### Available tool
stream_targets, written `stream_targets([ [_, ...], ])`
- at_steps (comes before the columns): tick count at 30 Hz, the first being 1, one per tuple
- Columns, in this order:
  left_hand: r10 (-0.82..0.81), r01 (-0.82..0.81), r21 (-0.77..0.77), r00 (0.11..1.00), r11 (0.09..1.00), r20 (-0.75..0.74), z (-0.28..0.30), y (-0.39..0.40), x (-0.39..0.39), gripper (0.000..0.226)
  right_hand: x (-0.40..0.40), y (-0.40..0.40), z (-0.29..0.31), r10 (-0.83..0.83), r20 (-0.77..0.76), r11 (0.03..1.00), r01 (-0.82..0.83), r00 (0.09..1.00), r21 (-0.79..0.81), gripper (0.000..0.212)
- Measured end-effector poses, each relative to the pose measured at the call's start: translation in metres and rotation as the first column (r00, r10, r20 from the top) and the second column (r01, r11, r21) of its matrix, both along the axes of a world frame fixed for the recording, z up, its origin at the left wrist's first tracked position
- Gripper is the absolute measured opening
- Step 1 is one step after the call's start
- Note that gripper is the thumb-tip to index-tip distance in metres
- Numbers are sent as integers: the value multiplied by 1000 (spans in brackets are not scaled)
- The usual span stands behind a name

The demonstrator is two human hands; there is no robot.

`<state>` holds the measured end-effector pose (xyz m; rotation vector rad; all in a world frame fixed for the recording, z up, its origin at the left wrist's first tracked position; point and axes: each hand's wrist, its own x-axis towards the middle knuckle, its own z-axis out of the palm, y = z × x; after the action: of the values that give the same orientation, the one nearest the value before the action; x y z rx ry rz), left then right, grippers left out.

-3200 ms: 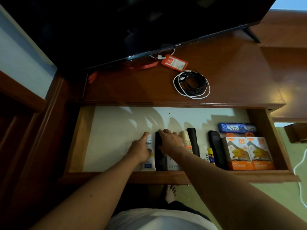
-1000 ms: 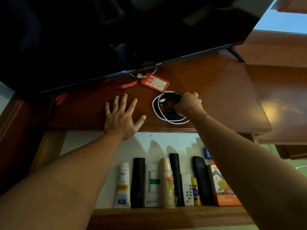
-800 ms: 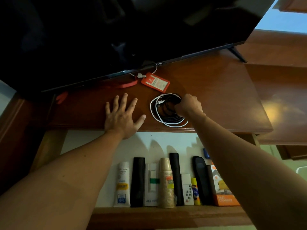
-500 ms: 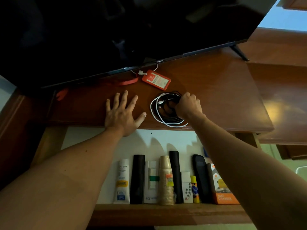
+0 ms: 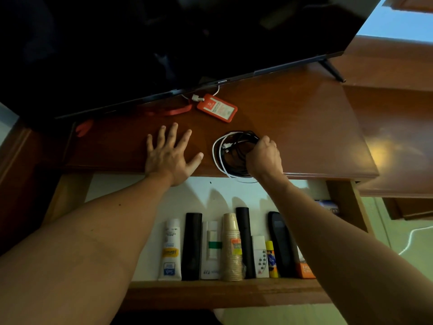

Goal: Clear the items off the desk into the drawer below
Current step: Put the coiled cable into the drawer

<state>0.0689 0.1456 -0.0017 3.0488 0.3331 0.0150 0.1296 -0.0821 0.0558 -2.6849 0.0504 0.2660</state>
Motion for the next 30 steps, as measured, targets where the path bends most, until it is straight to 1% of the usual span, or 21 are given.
stream_targets([
  [7,6,-7,-2,1000,1000,-12,2,0,-1,83,-45,-2,-11,54,39,999,-54,998,3,31],
  [13,12,-11,5,999,1000,-50,2,0,-1,85,-90,-1,-27,104,20,990,-106,994,92,30],
  [15,13,-13,-1,998,1000,-55,2,-1,-2,85,-106,-1,-37,121,-8,985,-119,993,121,29],
  [18,16,-17,-5,999,1000,-49,3,-1,-2,85,-122,-2,-53,151,-81,984,-141,985,111,29],
  [22,17,-17,-11,999,1000,-48,3,-1,-1,85,-118,-1,-64,107,-184,991,-91,977,97,33],
  [25,15,-15,-10,999,1000,-39,3,-1,-1,84,-100,1,-68,57,-217,995,-36,975,98,34],
  [30,8,-8,-9,1000,1000,-30,2,0,0,85,-68,11,-79,8,-254,994,20,967,108,27],
])
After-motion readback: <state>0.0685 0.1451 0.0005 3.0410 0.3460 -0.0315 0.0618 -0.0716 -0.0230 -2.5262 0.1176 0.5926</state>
